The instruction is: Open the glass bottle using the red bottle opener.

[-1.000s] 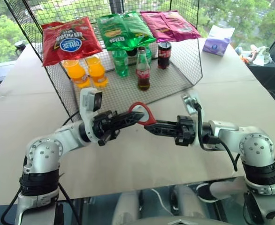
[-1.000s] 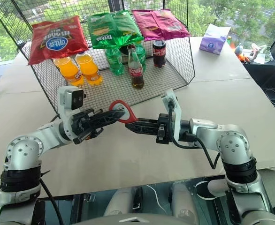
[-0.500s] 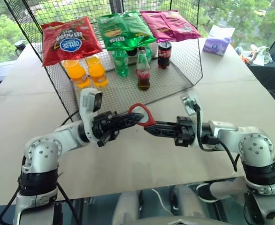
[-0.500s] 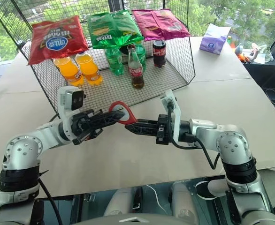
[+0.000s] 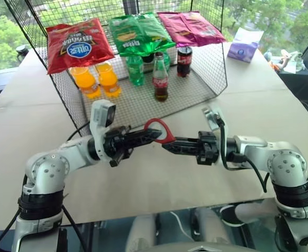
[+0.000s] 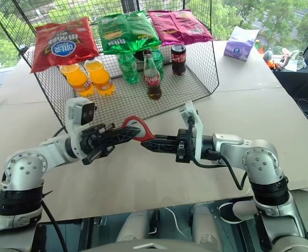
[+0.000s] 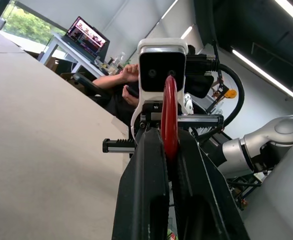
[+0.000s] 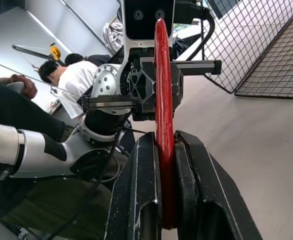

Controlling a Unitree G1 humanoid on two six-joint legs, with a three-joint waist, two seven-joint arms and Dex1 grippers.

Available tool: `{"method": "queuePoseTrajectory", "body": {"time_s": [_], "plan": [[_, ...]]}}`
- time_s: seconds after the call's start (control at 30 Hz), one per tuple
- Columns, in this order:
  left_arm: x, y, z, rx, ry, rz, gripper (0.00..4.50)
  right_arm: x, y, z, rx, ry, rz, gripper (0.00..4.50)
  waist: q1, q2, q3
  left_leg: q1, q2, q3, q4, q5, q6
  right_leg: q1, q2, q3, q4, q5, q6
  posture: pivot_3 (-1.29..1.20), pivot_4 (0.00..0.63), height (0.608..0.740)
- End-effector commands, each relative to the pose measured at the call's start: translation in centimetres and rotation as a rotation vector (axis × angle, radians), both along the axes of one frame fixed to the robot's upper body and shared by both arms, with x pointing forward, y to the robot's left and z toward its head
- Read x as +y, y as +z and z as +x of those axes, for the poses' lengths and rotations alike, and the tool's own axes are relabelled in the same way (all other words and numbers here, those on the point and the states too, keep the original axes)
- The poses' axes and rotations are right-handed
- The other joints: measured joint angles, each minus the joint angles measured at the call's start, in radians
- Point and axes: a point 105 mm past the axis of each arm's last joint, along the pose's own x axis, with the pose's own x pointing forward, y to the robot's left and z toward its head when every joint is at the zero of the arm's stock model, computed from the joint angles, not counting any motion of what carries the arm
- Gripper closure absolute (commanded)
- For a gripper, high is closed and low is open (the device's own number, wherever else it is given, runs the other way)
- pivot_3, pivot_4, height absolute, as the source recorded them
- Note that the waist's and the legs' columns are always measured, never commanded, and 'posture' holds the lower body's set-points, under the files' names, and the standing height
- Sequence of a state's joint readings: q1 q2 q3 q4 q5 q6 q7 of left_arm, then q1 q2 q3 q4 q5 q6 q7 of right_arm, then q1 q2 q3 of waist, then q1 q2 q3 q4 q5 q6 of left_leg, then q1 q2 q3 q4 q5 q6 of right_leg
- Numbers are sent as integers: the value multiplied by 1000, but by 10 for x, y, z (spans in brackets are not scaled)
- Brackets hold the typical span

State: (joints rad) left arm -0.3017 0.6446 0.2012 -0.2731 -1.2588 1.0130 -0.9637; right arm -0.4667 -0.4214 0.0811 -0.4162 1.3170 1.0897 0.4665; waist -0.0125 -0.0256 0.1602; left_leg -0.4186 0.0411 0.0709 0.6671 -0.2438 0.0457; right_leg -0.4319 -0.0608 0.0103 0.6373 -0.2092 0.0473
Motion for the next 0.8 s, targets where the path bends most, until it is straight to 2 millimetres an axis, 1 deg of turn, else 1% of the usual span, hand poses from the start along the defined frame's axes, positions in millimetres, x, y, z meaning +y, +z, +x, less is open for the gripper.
{"method": "queuePoseTrajectory", "body": {"time_s": [0.03,0.13,0.2,0.23,0.27,0.3,0.4,0.5,0.67,0.73,0.77,0.8], "plan": [[-6,7,-9,-60,-44,19,3535,-2,9,-2,-52,-3,16,4500,0,0,0,0,0,0,0,0,0,0,0,0,0,0,0,0,150,740],[-6,6,-8,-73,-36,24,2187,-2,9,-2,-56,-5,17,4500,0,0,0,-1,0,0,0,0,0,0,0,0,-1,0,0,0,150,740],[-5,7,-6,-73,-24,16,1202,-2,9,-2,-58,-6,17,4500,0,0,0,-1,0,0,0,0,0,0,0,0,0,0,0,0,150,740],[-5,8,1,-85,27,16,817,-2,9,-2,-59,-6,17,4500,0,0,0,-1,0,0,0,0,0,0,0,0,0,0,0,0,150,740],[-5,8,4,-97,49,22,292,-2,9,-2,-60,-6,17,4500,1,0,0,-1,0,0,0,0,0,0,0,0,0,0,0,0,150,740],[-4,8,3,-103,48,22,72,-3,10,-2,-61,-6,17,4500,0,-1,1,-1,0,0,0,0,0,0,-1,0,-1,0,0,0,150,740],[1,7,-2,-86,46,28,72,-4,10,-2,-66,-11,19,4500,0,-1,1,-1,0,0,0,0,0,0,-1,0,-1,0,0,0,150,740],[11,1,-2,-63,95,50,72,-7,11,0,-76,-29,23,4500,-2,-1,1,-1,0,0,-1,0,0,-1,-1,0,-1,0,0,0,150,740],[27,-6,18,-131,362,105,72,-18,16,4,-134,-101,47,4500,1,-1,2,-1,0,0,-2,0,0,-1,-1,-1,-2,0,0,0,150,740],[31,-12,27,-167,483,171,72,-26,20,9,-173,-162,58,4500,3,-1,2,-2,0,0,-1,0,0,-1,-2,-2,-3,0,0,0,150,740],[35,-14,38,-197,591,234,72,-33,21,14,-202,-215,50,4500,3,-1,2,-3,0,0,-1,0,0,-1,-2,-2,-4,0,0,0,150,740],[37,-13,47,-226,662,271,72,-40,21,19,-236,-268,29,4500,6,-1,2,-3,-1,0,-1,0,0,-1,-3,-2,-4,0,0,0,150,740]]}}
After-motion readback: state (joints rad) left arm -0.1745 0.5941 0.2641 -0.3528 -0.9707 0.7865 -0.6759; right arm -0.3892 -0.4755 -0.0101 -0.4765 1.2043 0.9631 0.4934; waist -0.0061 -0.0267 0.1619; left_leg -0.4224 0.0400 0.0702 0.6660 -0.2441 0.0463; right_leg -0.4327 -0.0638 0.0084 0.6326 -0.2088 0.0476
